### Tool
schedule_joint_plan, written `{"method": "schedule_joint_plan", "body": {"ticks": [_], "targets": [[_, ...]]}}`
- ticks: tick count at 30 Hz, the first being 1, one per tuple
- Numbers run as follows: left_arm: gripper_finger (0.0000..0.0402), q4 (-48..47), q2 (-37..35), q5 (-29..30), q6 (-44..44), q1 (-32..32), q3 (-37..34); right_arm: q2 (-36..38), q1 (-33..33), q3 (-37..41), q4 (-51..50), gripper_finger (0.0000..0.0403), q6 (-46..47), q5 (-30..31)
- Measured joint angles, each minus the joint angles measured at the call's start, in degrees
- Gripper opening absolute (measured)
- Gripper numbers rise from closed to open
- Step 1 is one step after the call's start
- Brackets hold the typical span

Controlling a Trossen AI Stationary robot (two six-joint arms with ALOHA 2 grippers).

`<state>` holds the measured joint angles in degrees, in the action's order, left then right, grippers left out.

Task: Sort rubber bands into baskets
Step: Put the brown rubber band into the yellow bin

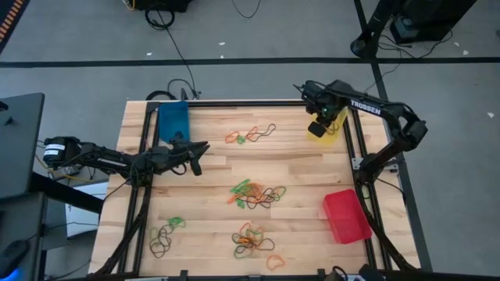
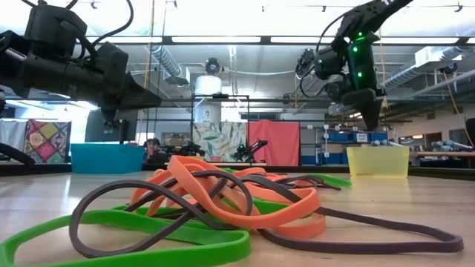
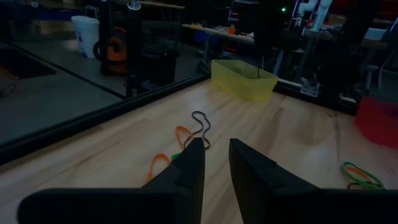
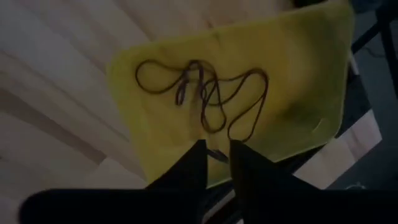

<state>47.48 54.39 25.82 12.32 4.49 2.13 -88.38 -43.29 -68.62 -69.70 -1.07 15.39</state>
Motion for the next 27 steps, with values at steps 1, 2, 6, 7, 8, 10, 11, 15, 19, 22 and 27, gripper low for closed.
{"method": "schedule_joint_plan", "body": {"ticks": [1, 2, 6, 7, 8, 10, 11, 15, 19, 22, 27], "targets": [[0.0078, 0.29, -0.01, 0.00, 0.03, 0.00, 0.00, 0.02, 0.00, -0.36, 0.89, 0.0105, 0.01, 0.03], [0.0078, 0.40, -0.01, 0.00, 0.04, 0.00, 0.00, 0.02, 0.01, -0.67, 1.72, 0.0116, 0.05, 0.03], [0.0078, 0.40, -0.02, 0.00, 0.02, 0.00, 0.00, 0.02, 0.80, -1.78, 4.19, 0.0148, 0.97, -0.03], [0.0078, 0.40, -0.02, 0.00, 0.02, 0.00, 0.00, 0.02, 1.15, -1.86, 4.28, 0.0153, 1.00, -0.06], [0.0078, 0.40, -0.01, 0.00, 0.00, 0.00, 0.00, 0.02, 1.56, -1.85, 4.30, 0.0157, 1.08, -0.26], [0.0078, 0.42, 0.00, 0.00, -0.27, 0.00, 0.00, -0.09, 2.53, -1.69, 5.88, 0.0161, 1.05, -1.63], [0.0078, 0.42, -0.01, 0.00, -0.52, 0.00, 0.00, -0.34, 3.04, -1.59, 7.44, 0.0161, 1.04, -2.71], [0.0078, 0.64, 0.00, 0.02, -1.46, 0.00, 0.00, -1.55, 5.45, -0.79, 17.69, 0.0160, -0.24, -9.96], [0.0078, 0.79, -0.02, 0.02, -1.42, 0.00, 0.00, -5.29, 7.48, -0.79, 26.86, 0.0160, -0.67, -12.59], [0.0078, 0.97, -0.01, 0.08, -1.48, 0.00, 0.00, -10.07, 8.53, -1.38, 29.04, 0.0160, -1.53, -12.57], [0.0078, 0.99, 0.00, 2.00, -2.78, 0.01, 0.00, -17.80, 9.76, -4.55, 30.61, 0.0160, -3.30, -12.59]]}}
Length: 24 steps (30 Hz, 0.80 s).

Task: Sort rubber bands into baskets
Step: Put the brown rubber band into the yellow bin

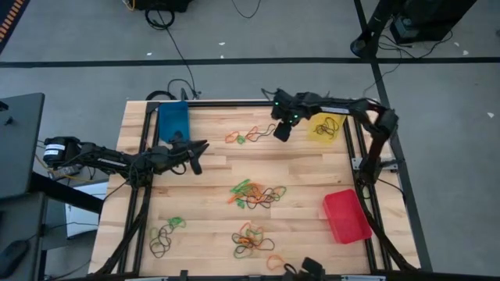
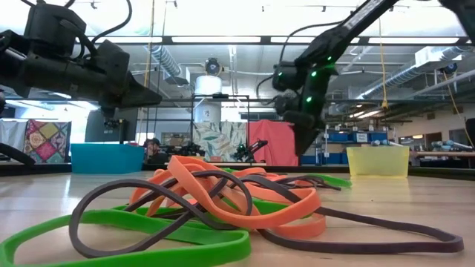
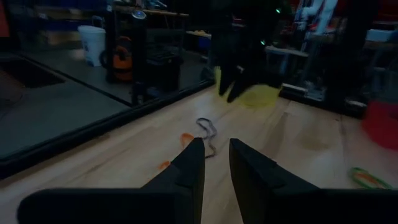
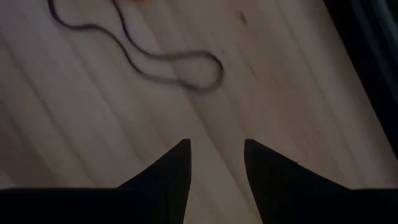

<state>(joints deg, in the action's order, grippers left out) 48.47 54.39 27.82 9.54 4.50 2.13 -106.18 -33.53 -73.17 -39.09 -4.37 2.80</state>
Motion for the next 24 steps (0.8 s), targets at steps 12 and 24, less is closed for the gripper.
{"method": "schedule_joint_plan", "body": {"ticks": [12, 24], "targets": [[0.0078, -0.28, -0.01, 0.65, -0.20, 0.01, 0.00, -13.22, -0.74, -13.90, -3.91, 0.0159, -4.41, 0.11], [0.0078, -0.38, 0.00, 0.65, -0.28, 0.01, 0.00, -17.88, -1.82, -17.27, -8.57, 0.0066, -7.75, -1.88]]}}
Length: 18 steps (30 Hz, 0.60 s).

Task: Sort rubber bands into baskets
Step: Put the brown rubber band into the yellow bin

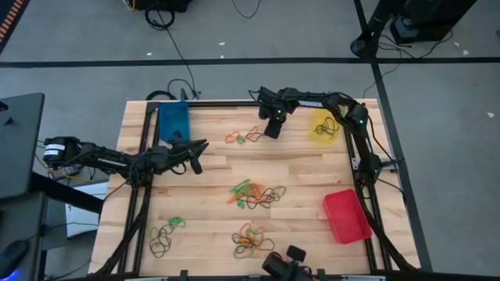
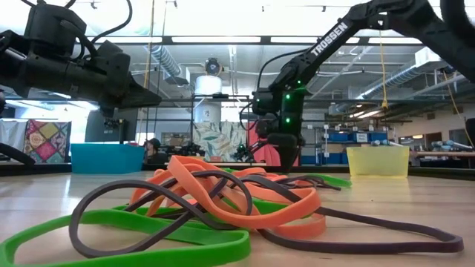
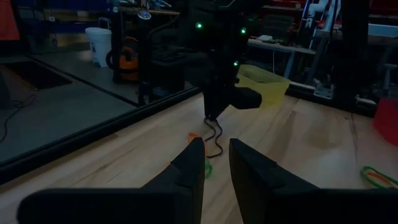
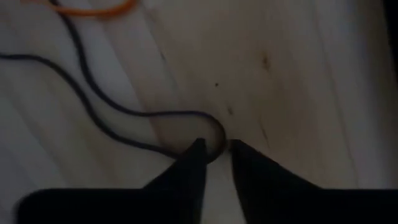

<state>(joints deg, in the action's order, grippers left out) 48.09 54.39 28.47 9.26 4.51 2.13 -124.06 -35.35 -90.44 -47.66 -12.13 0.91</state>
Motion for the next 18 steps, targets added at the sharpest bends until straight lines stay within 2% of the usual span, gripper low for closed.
{"method": "schedule_joint_plan", "body": {"ticks": [3, 7, 10, 18], "targets": [[0.0078, 0.02, -0.01, 0.01, -0.31, 0.00, 0.00, 0.03, -0.02, 0.03, -0.31, 0.0013, -1.78, -1.01], [0.0078, 0.09, -0.02, 0.44, -1.46, 0.00, 0.00, 0.19, 0.52, 0.03, -1.13, 0.0007, -1.58, -0.84], [0.0078, 0.09, -0.01, 0.44, -1.49, 0.00, 0.00, 1.62, 1.61, 0.56, -6.94, 0.0006, -1.55, 0.36], [0.0078, 0.03, -0.01, 0.48, -1.51, 0.00, 0.00, 11.04, 3.94, 0.35, -14.83, 0.0003, 0.28, 2.49]]}}
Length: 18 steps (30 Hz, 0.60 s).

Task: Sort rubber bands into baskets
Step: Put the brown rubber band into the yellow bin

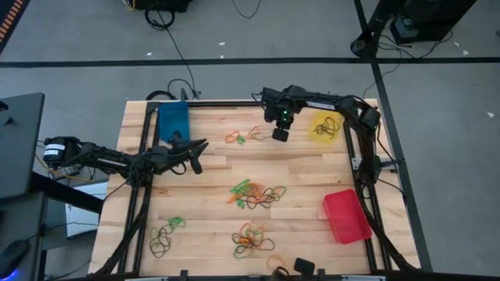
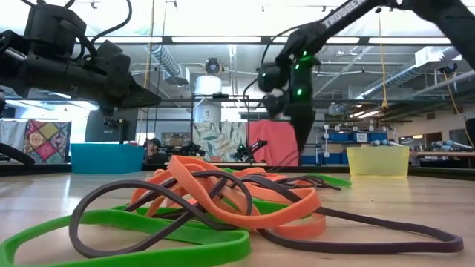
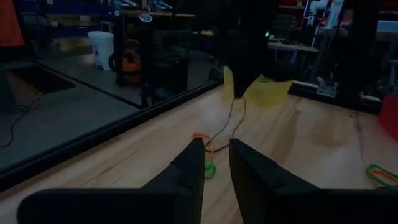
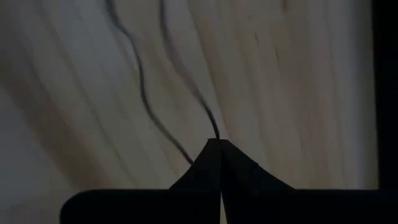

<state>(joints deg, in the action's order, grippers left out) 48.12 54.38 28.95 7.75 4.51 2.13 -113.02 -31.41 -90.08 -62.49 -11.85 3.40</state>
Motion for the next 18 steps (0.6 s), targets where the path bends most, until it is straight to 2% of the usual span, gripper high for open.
{"method": "schedule_joint_plan", "body": {"ticks": [3, 9, 18], "targets": [[0.0078, -0.07, 0.01, 0.02, 0.00, 0.00, 0.00, 4.89, 0.12, -0.13, -3.32, 0.0002, 1.07, 1.38], [0.0078, 0.41, -0.01, 0.04, 1.44, 0.00, 0.00, 14.16, 0.16, -0.09, -10.49, 0.0002, 5.04, 8.97], [0.0078, 0.43, 0.00, 0.04, 1.67, 0.00, 0.00, 25.65, -2.00, -0.13, -18.29, 0.0002, 9.48, 14.41]]}}
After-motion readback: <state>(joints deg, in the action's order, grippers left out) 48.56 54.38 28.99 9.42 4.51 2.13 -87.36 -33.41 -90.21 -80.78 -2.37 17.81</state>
